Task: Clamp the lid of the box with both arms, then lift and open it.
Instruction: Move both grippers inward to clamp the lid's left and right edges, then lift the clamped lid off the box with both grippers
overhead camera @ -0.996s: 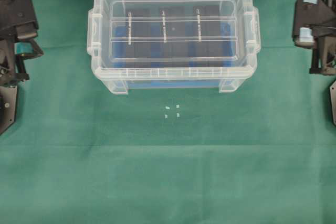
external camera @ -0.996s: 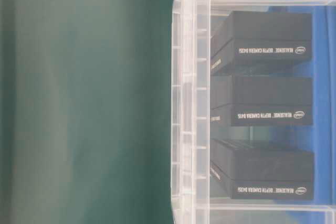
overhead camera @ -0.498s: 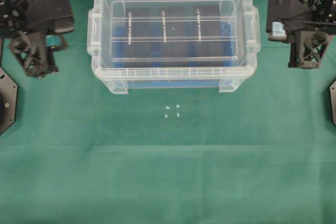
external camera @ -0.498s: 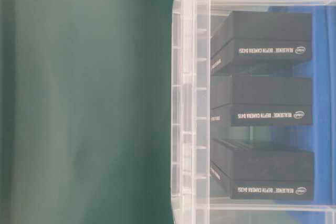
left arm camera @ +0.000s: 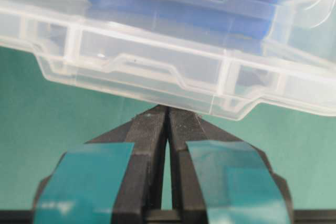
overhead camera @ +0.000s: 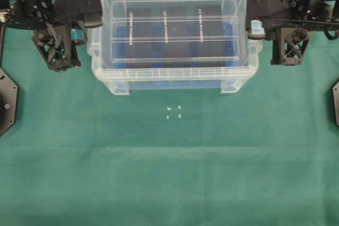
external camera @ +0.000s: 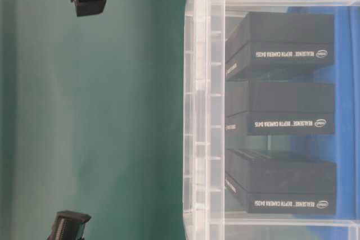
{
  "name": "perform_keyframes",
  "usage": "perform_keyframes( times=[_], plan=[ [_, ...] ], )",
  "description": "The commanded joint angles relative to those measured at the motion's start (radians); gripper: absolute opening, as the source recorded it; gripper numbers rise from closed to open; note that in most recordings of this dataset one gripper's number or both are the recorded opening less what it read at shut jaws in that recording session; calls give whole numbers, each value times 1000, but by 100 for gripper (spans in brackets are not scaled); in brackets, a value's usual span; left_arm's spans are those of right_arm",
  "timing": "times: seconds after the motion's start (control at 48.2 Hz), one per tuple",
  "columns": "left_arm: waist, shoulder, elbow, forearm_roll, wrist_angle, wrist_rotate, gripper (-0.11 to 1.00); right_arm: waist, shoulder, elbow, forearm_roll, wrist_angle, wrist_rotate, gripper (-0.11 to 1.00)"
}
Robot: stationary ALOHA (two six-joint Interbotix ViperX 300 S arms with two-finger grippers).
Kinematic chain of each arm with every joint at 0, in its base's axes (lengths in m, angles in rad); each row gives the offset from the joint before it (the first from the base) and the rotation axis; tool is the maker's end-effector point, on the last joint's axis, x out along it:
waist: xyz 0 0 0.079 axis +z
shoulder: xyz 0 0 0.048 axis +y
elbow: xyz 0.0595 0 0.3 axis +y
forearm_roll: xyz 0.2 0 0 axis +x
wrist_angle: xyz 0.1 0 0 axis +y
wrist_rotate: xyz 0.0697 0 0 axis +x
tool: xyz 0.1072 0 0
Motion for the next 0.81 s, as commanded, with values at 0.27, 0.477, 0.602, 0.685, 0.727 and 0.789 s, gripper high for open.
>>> perform_keyframes(
  times=[0.27,0.477,0.602,0.685,0.727,0.789],
  plan=[
    [-11,26,-54,-3,-9,43,1,18,26,-60,-2,-14,6,0],
    [-9,21,-51,-3,-9,41,1,20,25,-64,-2,-15,9,0],
    [-11,20,-49,-3,-9,40,1,20,25,-66,-2,-18,12,0],
    [-11,20,-49,-3,-9,40,1,20,25,-66,-2,-15,14,0],
    [-11,18,-49,-3,-9,40,1,20,23,-69,-2,-18,14,0],
    [-9,20,-51,-3,-9,40,1,20,23,-74,-2,-18,15,0]
  ],
)
